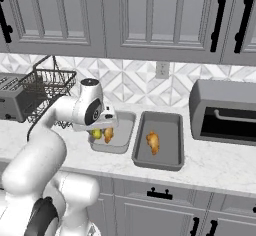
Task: Place one cucumber and one chicken drumstick in each tupperware on the nearby counter, to pack two identical lunches.
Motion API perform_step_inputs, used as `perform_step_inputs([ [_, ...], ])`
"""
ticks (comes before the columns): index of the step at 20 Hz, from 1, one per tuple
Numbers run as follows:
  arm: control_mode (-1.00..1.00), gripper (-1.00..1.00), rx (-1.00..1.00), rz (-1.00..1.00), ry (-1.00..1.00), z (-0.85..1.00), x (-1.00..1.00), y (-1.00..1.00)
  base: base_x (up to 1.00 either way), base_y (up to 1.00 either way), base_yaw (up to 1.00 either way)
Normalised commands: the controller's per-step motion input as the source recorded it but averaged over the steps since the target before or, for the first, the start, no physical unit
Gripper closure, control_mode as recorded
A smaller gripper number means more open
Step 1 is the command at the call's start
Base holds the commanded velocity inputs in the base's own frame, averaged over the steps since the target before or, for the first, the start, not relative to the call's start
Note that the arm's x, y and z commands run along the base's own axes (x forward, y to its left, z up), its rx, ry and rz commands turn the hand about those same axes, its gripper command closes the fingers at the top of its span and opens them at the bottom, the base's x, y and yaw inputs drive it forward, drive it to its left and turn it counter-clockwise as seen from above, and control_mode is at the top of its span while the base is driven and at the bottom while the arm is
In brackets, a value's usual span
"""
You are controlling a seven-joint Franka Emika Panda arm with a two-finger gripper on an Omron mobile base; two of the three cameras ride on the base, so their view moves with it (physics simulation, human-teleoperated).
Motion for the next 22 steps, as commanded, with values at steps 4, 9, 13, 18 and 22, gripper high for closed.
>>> perform_step_inputs([
  [4, -1.0, 1.0, 0.0, 0.0, 0.11, -0.56, 1.0, -0.01, 0.0, 0.0, 0.0],
  [9, -1.0, 1.0, 0.0, 0.0, 0.1, -0.04, 0.99, -0.39, 0.0, 0.0, 0.0],
  [13, -1.0, 1.0, 0.0, 0.0, 0.12, -0.08, 0.83, -0.39, 0.0, 0.0, 0.0],
  [18, -1.0, 1.0, 0.0, 0.0, 0.0, -0.53, 0.55, -0.01, 0.0, 0.0, 0.0],
  [22, -1.0, 1.0, 0.0, 0.0, -0.02, -0.6, 0.19, 0.0, 0.0, 0.0, 0.0],
])
